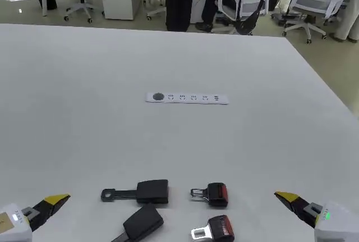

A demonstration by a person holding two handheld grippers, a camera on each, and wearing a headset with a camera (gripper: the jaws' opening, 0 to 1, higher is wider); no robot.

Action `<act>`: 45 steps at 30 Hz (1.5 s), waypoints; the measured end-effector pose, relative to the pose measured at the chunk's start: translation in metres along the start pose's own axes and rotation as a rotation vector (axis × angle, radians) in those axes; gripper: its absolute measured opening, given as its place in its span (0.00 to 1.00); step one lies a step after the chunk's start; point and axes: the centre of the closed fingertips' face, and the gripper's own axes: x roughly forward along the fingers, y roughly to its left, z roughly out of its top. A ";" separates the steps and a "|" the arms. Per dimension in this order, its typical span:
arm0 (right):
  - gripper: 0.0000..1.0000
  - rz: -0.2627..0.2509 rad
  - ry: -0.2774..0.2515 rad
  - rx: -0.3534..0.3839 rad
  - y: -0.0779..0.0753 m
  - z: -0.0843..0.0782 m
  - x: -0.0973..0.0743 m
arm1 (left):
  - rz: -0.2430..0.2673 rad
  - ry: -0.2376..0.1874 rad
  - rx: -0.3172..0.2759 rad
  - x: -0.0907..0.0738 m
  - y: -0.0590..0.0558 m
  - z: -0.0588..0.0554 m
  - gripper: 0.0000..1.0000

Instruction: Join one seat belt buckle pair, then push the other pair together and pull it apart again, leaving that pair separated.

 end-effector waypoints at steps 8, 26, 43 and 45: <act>0.99 -0.003 -0.001 -0.002 -0.001 0.000 -0.002 | 0.002 -0.009 0.000 0.001 -0.002 0.003 0.98; 0.99 -0.002 0.010 -0.015 -0.002 -0.002 -0.002 | 0.003 -0.011 0.005 0.002 0.000 0.006 0.97; 0.98 -0.002 0.033 -0.034 -0.007 -0.005 -0.005 | -0.011 0.000 0.021 0.006 0.003 0.006 0.99; 0.98 -0.003 0.035 -0.038 -0.008 -0.005 -0.005 | -0.011 0.001 0.023 0.007 0.003 0.006 0.99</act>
